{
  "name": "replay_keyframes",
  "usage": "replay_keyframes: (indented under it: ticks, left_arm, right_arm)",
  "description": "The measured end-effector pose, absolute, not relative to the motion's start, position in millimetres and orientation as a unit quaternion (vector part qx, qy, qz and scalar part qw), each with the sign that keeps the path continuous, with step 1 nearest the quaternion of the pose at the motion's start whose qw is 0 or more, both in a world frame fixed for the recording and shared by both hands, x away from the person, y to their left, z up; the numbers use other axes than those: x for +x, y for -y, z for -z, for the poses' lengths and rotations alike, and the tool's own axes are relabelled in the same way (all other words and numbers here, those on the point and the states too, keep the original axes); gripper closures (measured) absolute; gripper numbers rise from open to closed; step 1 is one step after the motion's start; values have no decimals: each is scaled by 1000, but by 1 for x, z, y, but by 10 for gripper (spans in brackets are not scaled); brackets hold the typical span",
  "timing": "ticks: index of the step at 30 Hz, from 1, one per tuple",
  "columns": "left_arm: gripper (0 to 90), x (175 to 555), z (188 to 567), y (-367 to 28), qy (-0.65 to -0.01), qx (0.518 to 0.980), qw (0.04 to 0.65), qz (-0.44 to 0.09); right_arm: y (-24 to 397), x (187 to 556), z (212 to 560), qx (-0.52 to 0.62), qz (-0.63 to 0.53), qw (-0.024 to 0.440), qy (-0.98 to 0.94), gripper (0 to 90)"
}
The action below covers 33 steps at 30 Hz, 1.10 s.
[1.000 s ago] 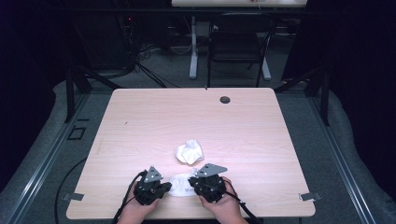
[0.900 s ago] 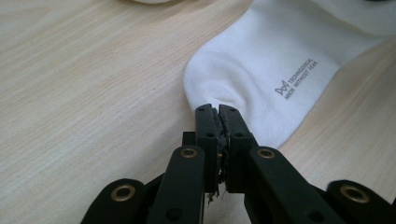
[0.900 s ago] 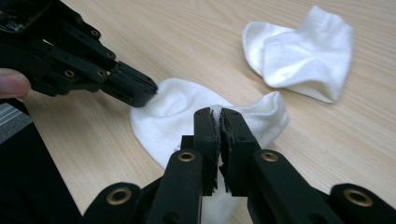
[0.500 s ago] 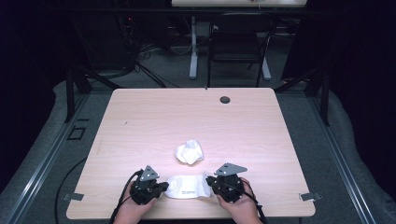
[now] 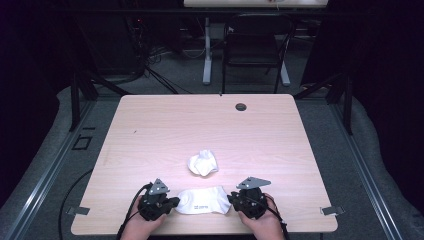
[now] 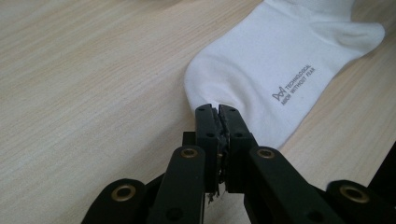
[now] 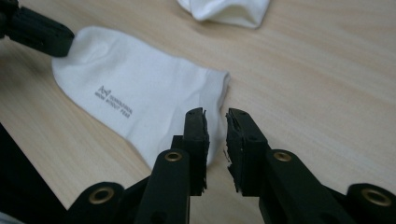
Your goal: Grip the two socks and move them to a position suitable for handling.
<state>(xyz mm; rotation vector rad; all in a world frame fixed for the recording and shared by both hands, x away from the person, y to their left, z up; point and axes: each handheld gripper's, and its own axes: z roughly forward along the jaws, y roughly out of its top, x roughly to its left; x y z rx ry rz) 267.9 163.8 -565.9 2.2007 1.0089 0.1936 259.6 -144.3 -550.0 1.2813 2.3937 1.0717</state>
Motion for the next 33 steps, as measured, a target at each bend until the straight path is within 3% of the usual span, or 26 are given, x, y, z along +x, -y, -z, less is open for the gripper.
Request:
replay_keyframes:
  ticks: [2, 6, 15, 22, 28, 33]
  left_arm:
    - [876, 268, 567, -164, -391, 848, 350, -76]
    - [821, 269, 565, -166, -393, 842, 358, -87]
    - [716, 268, 561, -164, -380, 835, 388, -85]
    - [610, 268, 569, -154, -369, 851, 365, -83]
    - [604, 268, 574, -153, -366, 856, 355, -87]
    - [617, 268, 574, -152, -351, 864, 346, -99]
  right_arm:
    - [142, 258, 546, 432, -382, 122, -808, 775]
    - [131, 259, 547, 397, -403, 101, -819, 749]
    - [119, 267, 568, 386, -364, 95, -843, 719]
    - [126, 271, 575, 409, -367, 64, -833, 663]
    - [128, 271, 576, 394, -369, 84, -838, 628]
    - [134, 273, 577, 393, -371, 84, -837, 656]
